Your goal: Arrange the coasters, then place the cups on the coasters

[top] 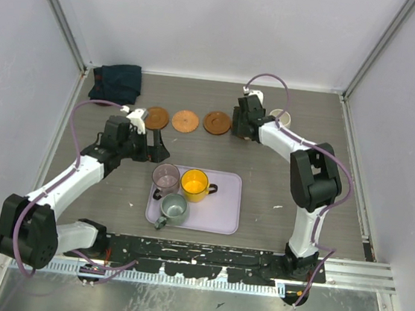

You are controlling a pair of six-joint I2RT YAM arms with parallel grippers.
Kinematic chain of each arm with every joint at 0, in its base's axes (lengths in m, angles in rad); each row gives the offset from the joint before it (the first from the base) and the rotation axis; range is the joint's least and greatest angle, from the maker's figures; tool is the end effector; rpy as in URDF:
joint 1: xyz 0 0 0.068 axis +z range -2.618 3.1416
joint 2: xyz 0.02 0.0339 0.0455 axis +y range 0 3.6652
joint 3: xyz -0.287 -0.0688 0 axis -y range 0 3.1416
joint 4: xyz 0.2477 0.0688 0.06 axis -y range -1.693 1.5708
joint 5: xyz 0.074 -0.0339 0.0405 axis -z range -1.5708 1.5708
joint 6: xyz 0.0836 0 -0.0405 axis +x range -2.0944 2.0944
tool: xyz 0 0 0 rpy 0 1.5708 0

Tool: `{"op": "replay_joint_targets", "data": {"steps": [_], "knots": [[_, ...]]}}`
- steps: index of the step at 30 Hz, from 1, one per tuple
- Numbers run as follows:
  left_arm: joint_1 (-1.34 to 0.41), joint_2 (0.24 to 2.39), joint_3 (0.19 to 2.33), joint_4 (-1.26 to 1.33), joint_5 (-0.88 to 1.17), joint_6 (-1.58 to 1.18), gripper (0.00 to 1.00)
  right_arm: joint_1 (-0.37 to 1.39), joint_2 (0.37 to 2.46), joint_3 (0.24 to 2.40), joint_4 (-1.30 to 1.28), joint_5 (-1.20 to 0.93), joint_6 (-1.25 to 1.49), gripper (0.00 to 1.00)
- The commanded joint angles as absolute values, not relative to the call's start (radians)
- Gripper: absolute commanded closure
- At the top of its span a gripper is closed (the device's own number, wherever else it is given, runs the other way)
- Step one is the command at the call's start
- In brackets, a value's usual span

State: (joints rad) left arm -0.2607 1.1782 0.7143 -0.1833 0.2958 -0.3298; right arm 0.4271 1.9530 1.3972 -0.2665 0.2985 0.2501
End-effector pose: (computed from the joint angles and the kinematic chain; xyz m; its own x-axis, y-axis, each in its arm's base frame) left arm 0.2656 -0.0961 0.2287 -0.7038 -0.1329 -0.6979 0.2572 0.8681 -0.4247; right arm 0.4415 0.1739 0.1873 -0.6991 -0.0582 -0.7127 -0.0420 0.9983 -0.0403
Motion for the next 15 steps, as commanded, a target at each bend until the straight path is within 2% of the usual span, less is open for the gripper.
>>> {"op": "replay_joint_targets", "data": {"steps": [1, 7, 11, 15], "knots": [[-0.264, 1.167, 0.719, -0.130, 0.313, -0.337, 0.02, 0.432, 1.840, 1.381, -0.241, 0.339, 0.284, 0.32], [-0.264, 1.167, 0.718, -0.130, 0.313, -0.337, 0.02, 0.481, 1.727, 1.280, -0.224, 0.379, 0.306, 0.22], [-0.264, 1.162, 0.715, -0.129, 0.314, -0.338, 0.02, 0.565, 1.625, 1.210, -0.233, 0.455, 0.304, 0.21], [-0.264, 1.154, 0.710, -0.127, 0.313, -0.336, 0.02, 0.644, 1.513, 1.132, -0.258, 0.443, 0.310, 0.22]]}}
